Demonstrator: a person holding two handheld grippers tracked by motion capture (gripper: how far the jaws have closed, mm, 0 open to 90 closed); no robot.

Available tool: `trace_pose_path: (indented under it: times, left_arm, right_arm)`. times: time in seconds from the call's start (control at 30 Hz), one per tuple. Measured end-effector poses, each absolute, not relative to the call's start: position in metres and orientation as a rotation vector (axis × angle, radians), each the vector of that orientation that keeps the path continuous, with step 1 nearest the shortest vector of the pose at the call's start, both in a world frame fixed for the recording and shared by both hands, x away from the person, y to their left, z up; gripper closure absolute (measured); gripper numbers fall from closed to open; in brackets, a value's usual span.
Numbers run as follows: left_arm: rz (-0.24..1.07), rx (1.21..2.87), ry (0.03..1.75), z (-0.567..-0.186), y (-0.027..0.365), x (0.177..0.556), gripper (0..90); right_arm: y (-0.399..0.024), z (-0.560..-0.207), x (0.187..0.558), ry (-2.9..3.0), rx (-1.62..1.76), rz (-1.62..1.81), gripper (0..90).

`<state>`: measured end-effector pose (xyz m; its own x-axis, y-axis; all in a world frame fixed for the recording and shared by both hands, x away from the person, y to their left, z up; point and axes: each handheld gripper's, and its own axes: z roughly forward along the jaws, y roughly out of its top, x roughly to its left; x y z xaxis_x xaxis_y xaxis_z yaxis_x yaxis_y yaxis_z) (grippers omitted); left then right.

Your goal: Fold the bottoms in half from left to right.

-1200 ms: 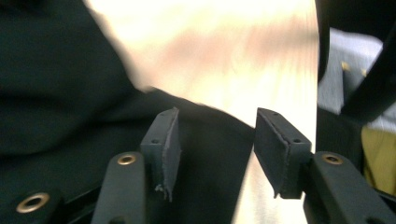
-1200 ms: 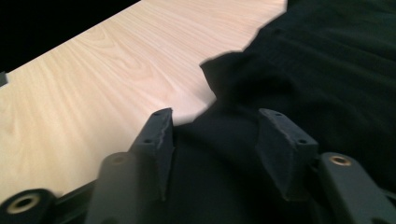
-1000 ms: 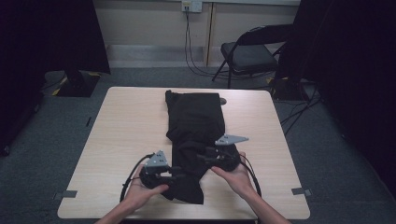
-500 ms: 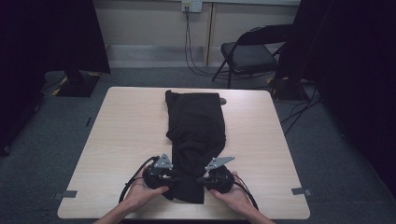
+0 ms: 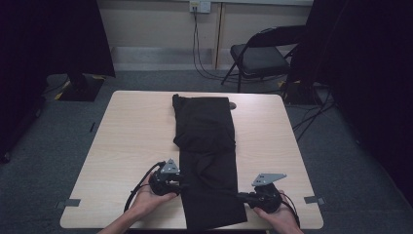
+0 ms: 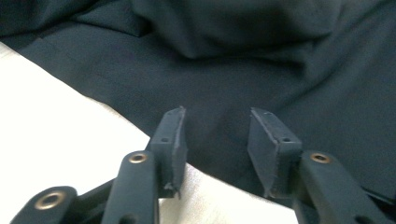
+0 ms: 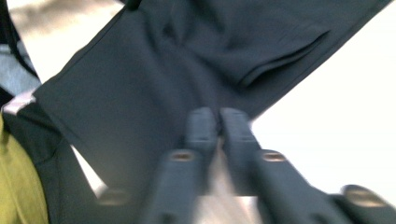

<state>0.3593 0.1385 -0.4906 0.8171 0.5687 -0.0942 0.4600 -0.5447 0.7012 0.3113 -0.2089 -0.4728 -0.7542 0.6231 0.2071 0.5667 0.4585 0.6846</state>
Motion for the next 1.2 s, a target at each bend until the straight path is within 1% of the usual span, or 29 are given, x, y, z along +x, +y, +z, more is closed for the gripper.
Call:
trace_pose_path:
  times: [0.03,0.1,0.13,0.2,0.3,0.43,0.5,0.6,0.8,0.93,1.0,1.03,1.1,1.17,1.2]
  left_arm:
    - [0.185,2.245,0.748,-0.490,0.138,0.359,55.6]
    - [0.189,2.251,0.745,-0.490,0.137,0.359,54.2]
    - [0.192,2.256,0.740,-0.490,0.137,0.359,54.0]
    - [0.197,2.260,0.740,-0.490,0.137,0.358,54.0]
    - [0.196,2.270,0.731,-0.489,0.137,0.358,53.8]
    - [0.190,2.279,0.724,-0.489,0.139,0.357,53.7]
    - [0.185,2.286,0.731,-0.488,0.140,0.357,53.8]
    - [0.199,2.293,0.724,-0.488,0.139,0.356,54.3]
    - [0.204,2.312,0.716,-0.487,0.139,0.356,54.0]
    - [0.159,2.314,0.691,-0.487,0.142,0.356,47.5]
    - [0.119,2.295,0.719,-0.486,0.144,0.358,48.1]
    - [0.109,2.299,0.725,-0.485,0.145,0.360,49.5]
    - [0.134,2.300,0.727,-0.482,0.146,0.365,50.3]
    - [0.100,2.198,0.785,-0.477,0.147,0.374,51.3]
    - [0.130,2.168,0.807,-0.471,0.145,0.379,53.8]
  right_arm:
    - [-0.210,-0.471,0.313,2.590,1.081,1.195,69.3]
    - [-0.206,-0.466,0.318,2.546,1.078,1.230,61.2]
    - [-0.204,-0.465,0.321,2.533,1.075,1.243,59.9]
    - [-0.195,-0.464,0.334,2.513,1.034,1.221,66.4]
    - [-0.184,-0.471,0.361,2.483,1.074,1.155,71.9]
    - [-0.171,-0.482,0.393,2.460,1.070,1.115,71.3]
    - [-0.167,-0.489,0.400,2.475,1.064,1.072,70.8]
    - [-0.168,-0.492,0.399,2.467,1.060,1.057,69.4]
    - [-0.175,-0.493,0.375,2.477,1.030,1.063,69.6]
    - [-0.175,-0.492,0.364,2.516,1.014,1.062,69.4]
    - [-0.174,-0.491,0.362,2.534,1.007,1.059,67.1]
    - [-0.174,-0.490,0.364,2.546,1.032,1.078,63.0]
    - [-0.175,-0.489,0.369,2.523,1.019,1.087,60.2]
    - [-0.178,-0.482,0.377,2.471,1.026,1.137,60.3]
    - [-0.181,-0.477,0.382,2.438,1.042,1.179,59.8]
